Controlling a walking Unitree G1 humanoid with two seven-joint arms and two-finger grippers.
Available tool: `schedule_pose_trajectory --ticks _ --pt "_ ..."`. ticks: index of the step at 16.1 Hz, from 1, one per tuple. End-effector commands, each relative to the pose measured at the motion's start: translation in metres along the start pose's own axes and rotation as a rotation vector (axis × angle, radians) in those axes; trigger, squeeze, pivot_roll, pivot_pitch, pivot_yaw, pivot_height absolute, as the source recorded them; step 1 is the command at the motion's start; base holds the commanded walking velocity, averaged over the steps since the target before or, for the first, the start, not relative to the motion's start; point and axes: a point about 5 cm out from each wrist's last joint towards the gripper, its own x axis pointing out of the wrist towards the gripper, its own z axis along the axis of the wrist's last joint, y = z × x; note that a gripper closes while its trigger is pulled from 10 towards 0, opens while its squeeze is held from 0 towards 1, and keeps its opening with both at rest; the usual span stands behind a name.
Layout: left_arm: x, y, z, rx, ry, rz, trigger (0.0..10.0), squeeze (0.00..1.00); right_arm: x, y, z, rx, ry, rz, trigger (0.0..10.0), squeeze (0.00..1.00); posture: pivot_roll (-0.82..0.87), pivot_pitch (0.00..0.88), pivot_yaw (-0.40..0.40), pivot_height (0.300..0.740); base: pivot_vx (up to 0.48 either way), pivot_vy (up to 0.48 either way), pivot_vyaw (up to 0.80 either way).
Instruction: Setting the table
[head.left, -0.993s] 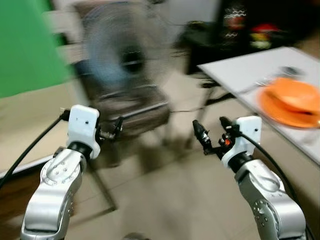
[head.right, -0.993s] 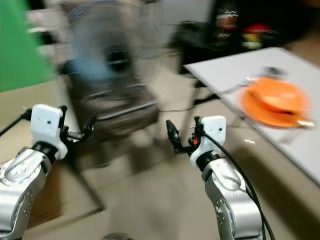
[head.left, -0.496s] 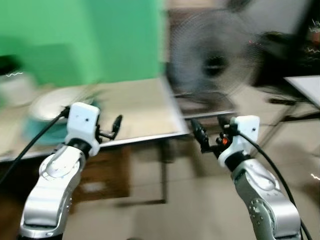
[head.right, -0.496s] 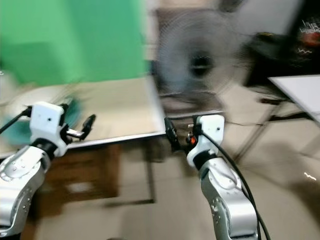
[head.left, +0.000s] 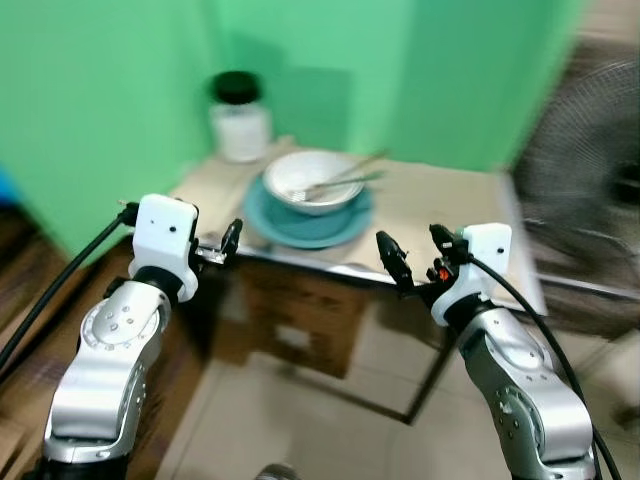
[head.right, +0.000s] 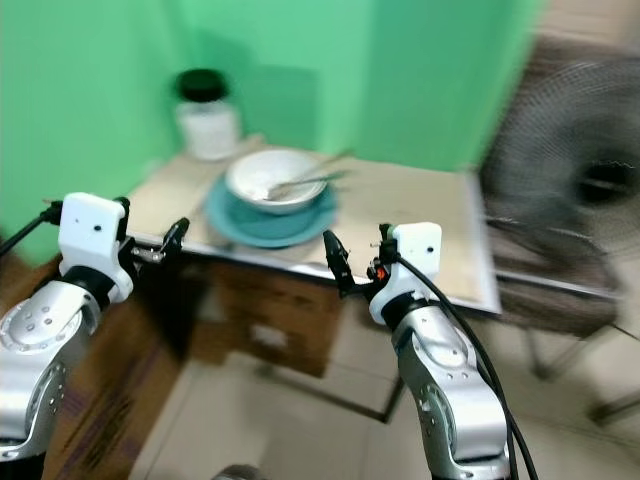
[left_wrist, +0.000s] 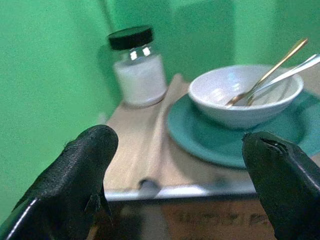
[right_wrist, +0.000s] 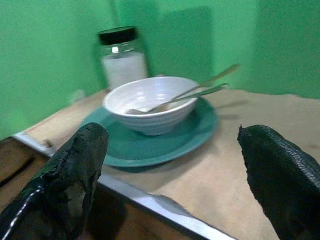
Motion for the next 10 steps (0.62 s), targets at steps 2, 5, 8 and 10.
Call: schedule_pose_trajectory --ticks 2,5,8,10 --pt "0.0037 -0.0074 0.0012 0.006 -0.005 -0.039 10.0 0.15 -0.0027 -0.01 -0.0007 -0.011 0.002 -0.057 10.0 0.0 0.13 0.0 0.05 0.74 0.0 -0.24 0.68" --pt "0.0056 -0.01 0.0005 0.008 -0.001 -0.073 10.0 0.13 -0.0028 -0.0064 -0.0026 -0.027 0.009 -0.071 10.0 0.0 0.12 0.0 0.056 0.74 0.0 0.0 0.0" --pt "0.0039 -0.0135 0.0007 0.019 -0.014 -0.098 10.0 0.15 0.0004 -0.009 -0.0007 -0.01 -0.018 -0.098 10.0 0.0 0.13 0.0 0.053 0.74 0.0 0.0 0.0" --pt "0.0024 -0.0124 0.002 0.006 -0.023 -0.103 10.0 0.16 0.0022 -0.0084 0.0033 -0.035 -0.038 -0.083 10.0 0.0 0.13 0.0 0.053 0.74 0.0 0.0 0.0"
